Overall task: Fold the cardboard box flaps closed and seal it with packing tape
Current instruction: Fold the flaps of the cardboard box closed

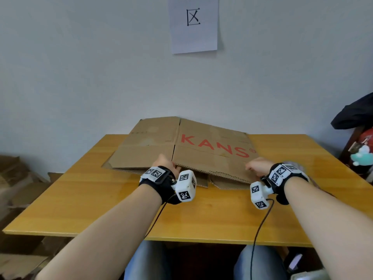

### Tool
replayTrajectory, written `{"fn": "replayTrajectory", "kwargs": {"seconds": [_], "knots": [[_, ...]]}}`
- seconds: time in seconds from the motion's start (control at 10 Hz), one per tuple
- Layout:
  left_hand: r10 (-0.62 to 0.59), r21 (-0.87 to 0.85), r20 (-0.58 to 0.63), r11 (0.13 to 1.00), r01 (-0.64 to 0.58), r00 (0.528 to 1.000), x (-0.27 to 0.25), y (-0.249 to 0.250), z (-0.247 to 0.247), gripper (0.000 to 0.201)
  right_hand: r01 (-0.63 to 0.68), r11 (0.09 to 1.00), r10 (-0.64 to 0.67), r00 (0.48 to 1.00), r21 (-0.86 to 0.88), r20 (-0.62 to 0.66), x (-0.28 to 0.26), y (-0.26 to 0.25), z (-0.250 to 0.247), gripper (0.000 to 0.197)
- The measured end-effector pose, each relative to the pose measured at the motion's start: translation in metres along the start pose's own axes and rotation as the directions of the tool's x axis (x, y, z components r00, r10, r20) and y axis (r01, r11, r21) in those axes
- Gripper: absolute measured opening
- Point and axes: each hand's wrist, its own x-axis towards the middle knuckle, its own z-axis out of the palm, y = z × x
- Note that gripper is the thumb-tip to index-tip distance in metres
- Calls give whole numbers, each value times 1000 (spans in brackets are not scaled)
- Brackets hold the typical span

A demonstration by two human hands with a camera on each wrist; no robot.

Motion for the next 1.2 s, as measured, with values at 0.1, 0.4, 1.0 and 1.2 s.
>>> {"fn": "replayTrajectory", "kwargs": {"seconds": [0.1,0.4,1.0,1.2], "knots": [[-23,-210,156,976,56,988,-5,-5,9,55,10,1000,-10,1000,1,-11,-4,-1,-3,20],[96,-157,179,985,-68,979,-27,25,43,34,77,997,-76,996,-13,39,-19,-12,-15,37],[308,-60,285,951,-304,908,-78,122,77,18,104,905,-194,964,413,182,-45,-96,26,19],[258,11,471,954,-298,844,-85,132,88,22,188,895,-262,956,405,135,-47,-122,10,26]]}}
